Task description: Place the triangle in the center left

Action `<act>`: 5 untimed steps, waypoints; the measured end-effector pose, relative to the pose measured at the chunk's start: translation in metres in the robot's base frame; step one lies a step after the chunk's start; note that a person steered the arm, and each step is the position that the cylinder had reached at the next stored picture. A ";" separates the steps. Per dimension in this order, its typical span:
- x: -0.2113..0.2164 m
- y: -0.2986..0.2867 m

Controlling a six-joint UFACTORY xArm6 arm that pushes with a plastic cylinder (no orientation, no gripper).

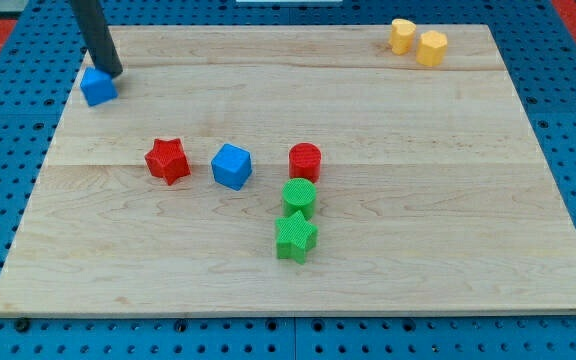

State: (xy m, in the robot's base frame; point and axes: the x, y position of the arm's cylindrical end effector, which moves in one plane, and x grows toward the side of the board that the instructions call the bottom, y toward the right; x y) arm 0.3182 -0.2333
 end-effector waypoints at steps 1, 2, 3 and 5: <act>0.000 0.008; -0.021 -0.009; 0.024 -0.013; 0.063 0.011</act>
State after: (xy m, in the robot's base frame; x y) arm 0.3808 -0.2222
